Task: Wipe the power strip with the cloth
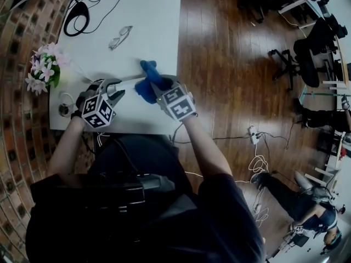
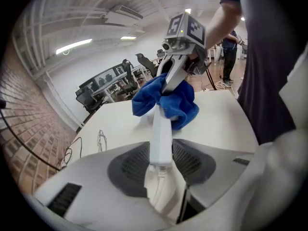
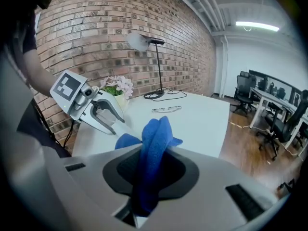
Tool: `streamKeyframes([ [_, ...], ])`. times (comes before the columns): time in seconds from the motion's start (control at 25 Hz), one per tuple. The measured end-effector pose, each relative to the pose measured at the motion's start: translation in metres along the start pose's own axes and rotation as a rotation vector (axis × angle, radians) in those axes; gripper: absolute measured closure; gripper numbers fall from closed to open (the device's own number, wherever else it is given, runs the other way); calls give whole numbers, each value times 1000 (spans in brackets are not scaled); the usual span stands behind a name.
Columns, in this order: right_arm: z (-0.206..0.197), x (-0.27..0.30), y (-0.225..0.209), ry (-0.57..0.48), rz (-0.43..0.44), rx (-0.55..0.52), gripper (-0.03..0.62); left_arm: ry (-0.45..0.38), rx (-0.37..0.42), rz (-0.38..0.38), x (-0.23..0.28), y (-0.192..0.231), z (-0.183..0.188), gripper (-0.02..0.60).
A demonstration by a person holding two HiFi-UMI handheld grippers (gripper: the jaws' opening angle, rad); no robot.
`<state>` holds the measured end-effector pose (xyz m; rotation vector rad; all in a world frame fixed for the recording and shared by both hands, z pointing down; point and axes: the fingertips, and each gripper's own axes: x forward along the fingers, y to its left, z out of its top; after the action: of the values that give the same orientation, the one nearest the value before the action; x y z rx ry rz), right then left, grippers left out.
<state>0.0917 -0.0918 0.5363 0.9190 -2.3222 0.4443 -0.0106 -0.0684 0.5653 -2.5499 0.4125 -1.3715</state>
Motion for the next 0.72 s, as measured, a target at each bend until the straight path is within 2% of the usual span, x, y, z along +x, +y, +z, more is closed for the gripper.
streamKeyframes([
  [0.08,-8,-7,10,8,28,8,531,-1,42,23,-1,-6,0,413],
  [0.24,-23,-16,21,26,67,74,531,-19,78,35,-5,-18,2,413],
  [0.36,-29,-21,28,43,97,117,532,5,141,73,-11,-20,8,414],
  [0.48,-40,-23,46,77,108,-11,531,12,197,131,-15,-27,8,416],
  [0.6,-71,-15,69,174,145,-163,532,13,204,171,-18,-35,7,417],
  [0.64,-78,-14,73,178,152,-157,531,13,197,169,-19,-38,7,419],
  [0.72,-77,-15,75,134,160,-63,533,10,171,152,-18,-41,9,422],
])
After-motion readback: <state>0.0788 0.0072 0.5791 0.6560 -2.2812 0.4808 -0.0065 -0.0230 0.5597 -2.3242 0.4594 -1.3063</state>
